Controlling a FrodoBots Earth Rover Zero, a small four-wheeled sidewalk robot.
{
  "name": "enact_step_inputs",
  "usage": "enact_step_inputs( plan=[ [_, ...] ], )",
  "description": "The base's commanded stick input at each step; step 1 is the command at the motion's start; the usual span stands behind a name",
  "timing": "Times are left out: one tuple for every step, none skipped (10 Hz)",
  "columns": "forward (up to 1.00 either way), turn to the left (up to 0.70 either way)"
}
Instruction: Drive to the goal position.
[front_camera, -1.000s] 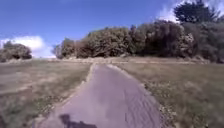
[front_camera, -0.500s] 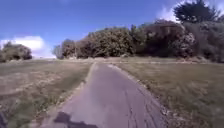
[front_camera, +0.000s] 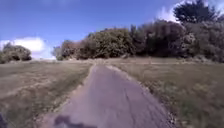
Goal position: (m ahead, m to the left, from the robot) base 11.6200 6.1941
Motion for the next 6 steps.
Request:
enact_step_inputs(
  plan=[
    [0.7, 0.19],
    [0.7, 0.34],
    [0.7, 0.1],
    [0.7, 0.01],
    [0.7, 0.14],
    [0.7, 0.3]
  ],
)
